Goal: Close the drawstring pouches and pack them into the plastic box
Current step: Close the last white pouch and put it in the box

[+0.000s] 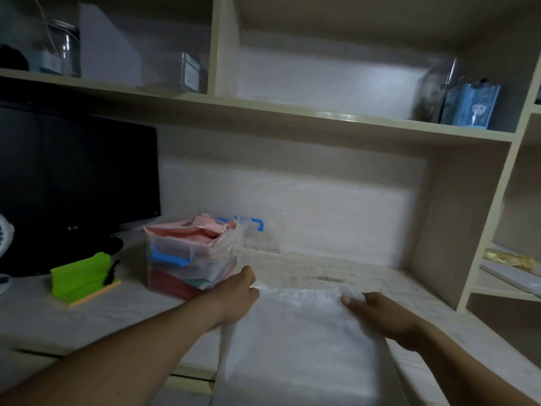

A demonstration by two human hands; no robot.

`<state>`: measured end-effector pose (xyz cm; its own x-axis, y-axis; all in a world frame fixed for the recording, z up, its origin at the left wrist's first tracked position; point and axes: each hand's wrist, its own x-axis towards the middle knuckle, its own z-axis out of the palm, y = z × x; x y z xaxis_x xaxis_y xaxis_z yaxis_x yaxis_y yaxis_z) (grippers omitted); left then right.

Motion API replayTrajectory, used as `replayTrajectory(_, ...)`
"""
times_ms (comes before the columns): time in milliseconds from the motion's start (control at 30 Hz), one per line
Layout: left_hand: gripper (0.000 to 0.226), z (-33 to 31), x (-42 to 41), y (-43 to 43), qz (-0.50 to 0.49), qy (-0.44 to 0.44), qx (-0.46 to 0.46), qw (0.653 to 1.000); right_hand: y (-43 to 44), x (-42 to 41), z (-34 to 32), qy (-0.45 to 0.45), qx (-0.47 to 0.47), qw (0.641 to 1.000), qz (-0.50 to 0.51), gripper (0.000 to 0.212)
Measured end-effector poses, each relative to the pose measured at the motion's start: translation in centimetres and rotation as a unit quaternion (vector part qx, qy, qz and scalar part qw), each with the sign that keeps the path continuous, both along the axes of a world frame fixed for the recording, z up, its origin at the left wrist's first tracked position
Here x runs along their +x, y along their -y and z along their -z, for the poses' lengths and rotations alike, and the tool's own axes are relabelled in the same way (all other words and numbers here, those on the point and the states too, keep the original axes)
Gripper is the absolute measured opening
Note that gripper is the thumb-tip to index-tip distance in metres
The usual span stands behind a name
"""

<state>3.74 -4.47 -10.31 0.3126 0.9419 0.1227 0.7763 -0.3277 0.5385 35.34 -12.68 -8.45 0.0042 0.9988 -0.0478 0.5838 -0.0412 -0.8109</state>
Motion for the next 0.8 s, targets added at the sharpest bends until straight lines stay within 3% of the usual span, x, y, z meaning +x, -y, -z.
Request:
replayTrajectory(100, 0.018, -0.1, -0.8, 1.1, 0.013, -0.048, 0.013, 0.999, 1.7, -0.1, 0.1, -0.014, -0.014, 1.000, 0.013, 0.055)
replayTrajectory(200, 0.041, -0.4, -2.0, 2.2, 0.011, -0.067, 0.018, 0.998, 3.0, 0.6, 0.1, -0.003, 0.031, 0.998, 0.046, 0.055)
replayTrajectory(333, 0.079, -1.0, -4.8, 3.0, 0.037, -0.009, -0.016, 0.999, 4.4, 2.2, -0.5, -0.046, 0.076, 0.992, 0.093, 0.038)
replayTrajectory(367, 0.079, -1.3, -5.4, 3.5, 0.034, 0.026, -0.033, 0.999, 4.8, 2.5, -0.6, -0.071, 0.082, 0.989, 0.104, 0.037)
replayTrajectory(400, 0.058, -1.3, -5.6, 4.2, 0.031, 0.096, -0.065, 0.993, 5.5, 2.5, -0.7, -0.108, 0.092, 0.983, 0.114, 0.038)
replayTrajectory(433, 0.042, -1.5, -5.6, 5.0, 0.033, 0.188, -0.099, 0.977, 5.9, 2.4, -0.9, -0.158, 0.100, 0.974, 0.125, 0.037)
replayTrajectory(500, 0.032, -1.9, -5.3, 6.2, 0.016, 0.364, -0.129, 0.922, 6.5, 1.3, -1.3, -0.296, 0.098, 0.940, 0.141, 0.036)
replayTrajectory(567, 0.012, -2.4, -4.4, 7.7, -0.030, 0.489, -0.136, 0.861, 7.1, -0.6, -2.0, -0.459, 0.080, 0.876, 0.128, 0.038)
replayTrajectory(633, 0.009, -3.0, -3.4, 9.1, -0.057, 0.592, -0.166, 0.787, 7.5, -2.4, -2.9, -0.596, 0.089, 0.788, 0.123, 0.032)
replayTrajectory(700, 0.014, -3.3, -3.4, 10.9, -0.061, 0.674, -0.209, 0.706, 8.2, -3.8, -3.0, -0.662, 0.089, 0.732, 0.132, 0.036)
replayTrajectory(800, 0.023, -2.8, -4.2, 11.5, -0.059, 0.731, -0.222, 0.642, 8.7, -4.4, -2.0, -0.662, 0.065, 0.729, 0.161, 0.045)
